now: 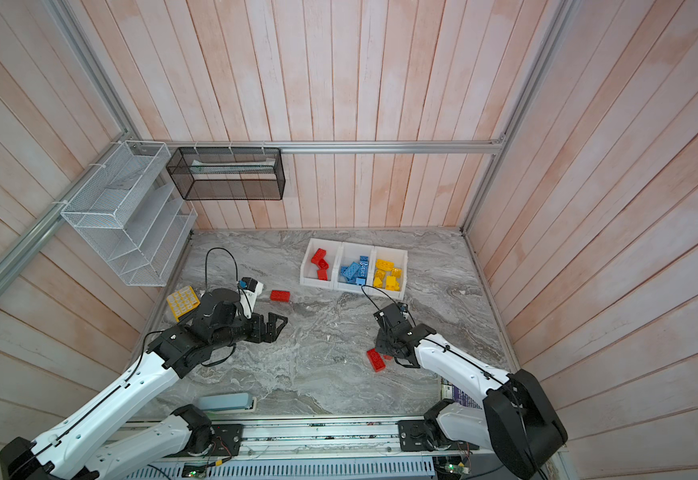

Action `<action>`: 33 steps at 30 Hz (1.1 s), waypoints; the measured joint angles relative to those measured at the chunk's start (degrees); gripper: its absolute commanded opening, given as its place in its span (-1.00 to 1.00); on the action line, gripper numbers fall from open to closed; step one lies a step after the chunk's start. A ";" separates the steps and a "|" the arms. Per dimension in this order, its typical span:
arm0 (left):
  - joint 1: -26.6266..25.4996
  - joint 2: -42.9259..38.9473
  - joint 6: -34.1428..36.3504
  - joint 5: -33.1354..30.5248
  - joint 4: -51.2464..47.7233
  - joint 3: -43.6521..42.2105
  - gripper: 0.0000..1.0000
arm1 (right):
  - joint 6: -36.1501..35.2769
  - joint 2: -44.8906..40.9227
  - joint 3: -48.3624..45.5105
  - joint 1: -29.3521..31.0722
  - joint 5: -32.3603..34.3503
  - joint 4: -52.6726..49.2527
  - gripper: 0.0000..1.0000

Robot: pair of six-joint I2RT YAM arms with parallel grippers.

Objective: Sort the legos into containers by color

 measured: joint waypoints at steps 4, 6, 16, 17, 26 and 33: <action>0.00 -1.25 0.02 -1.40 -0.07 -0.28 0.97 | -2.16 -0.11 5.51 0.00 -1.77 -0.96 -0.66; 0.00 -2.73 0.02 -2.80 -0.11 -0.79 0.98 | -3.63 0.94 9.60 0.00 -2.64 -1.55 -0.66; 0.00 -7.26 -0.70 -12.13 -0.26 -1.49 1.00 | -11.93 18.75 36.46 0.00 -7.48 -0.92 -0.65; 0.00 -6.99 -0.74 -12.81 -0.31 -1.49 1.00 | -12.52 20.59 38.51 0.00 -8.04 -0.52 -0.65; 0.00 -2.34 -0.96 -15.72 -0.81 -1.49 1.00 | -18.12 42.69 62.58 0.00 -13.18 3.39 -0.65; 0.00 2.73 -0.94 -15.67 -1.20 -1.49 1.00 | -19.45 58.29 77.81 0.00 -15.28 4.02 -0.64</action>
